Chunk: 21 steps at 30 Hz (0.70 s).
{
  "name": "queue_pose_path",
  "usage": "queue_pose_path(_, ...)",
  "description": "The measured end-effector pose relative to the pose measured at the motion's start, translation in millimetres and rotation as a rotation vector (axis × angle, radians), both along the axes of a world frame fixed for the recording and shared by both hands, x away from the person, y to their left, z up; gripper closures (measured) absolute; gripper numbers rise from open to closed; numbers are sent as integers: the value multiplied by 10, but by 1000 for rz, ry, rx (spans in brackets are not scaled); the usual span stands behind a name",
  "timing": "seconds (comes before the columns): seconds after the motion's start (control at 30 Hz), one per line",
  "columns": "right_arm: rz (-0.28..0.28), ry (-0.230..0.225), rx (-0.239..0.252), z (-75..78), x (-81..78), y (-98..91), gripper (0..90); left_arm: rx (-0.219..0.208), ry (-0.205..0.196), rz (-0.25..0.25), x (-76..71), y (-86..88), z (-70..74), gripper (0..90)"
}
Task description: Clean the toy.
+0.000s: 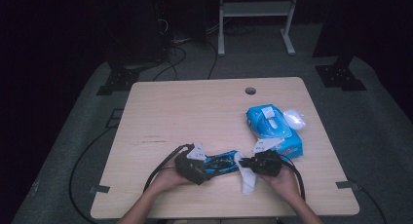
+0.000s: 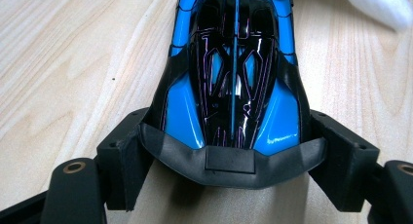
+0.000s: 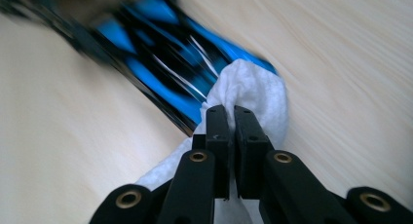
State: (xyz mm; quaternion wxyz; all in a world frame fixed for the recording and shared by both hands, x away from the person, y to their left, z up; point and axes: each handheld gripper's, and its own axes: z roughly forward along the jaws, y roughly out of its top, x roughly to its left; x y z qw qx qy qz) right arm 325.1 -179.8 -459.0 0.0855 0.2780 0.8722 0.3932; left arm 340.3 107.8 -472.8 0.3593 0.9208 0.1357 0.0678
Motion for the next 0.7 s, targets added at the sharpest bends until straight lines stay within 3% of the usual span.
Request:
queue_pose_path(0.07,-14,9,-28,-24,10,-37,858,-3,1,0,1,0,-3,242)
queue_pose_path(0.13,-25,36,3,-57,24,-87,857,-4,0,-1,3,-3,-4,242)
queue_pose_path(0.27,-18,2,-19,-13,46,5,857,-6,4,-2,6,10,-6,242)
queue_pose_path(0.3,-21,2,14,10,100,38,857,-6,0,-2,2,-4,-7,242)
queue_pose_path(0.33,-21,2,14,10,100,38,857,-6,0,-2,2,-4,-7,242)
queue_pose_path(0.53,-12,-27,24,46,320,347,856,-7,5,-2,7,-3,-8,242)
queue_pose_path(0.63,-17,-6,44,30,358,312,857,-10,12,2,9,5,-9,242)
queue_pose_path(0.7,-39,-17,18,29,348,239,856,-11,11,-1,9,9,-11,242)
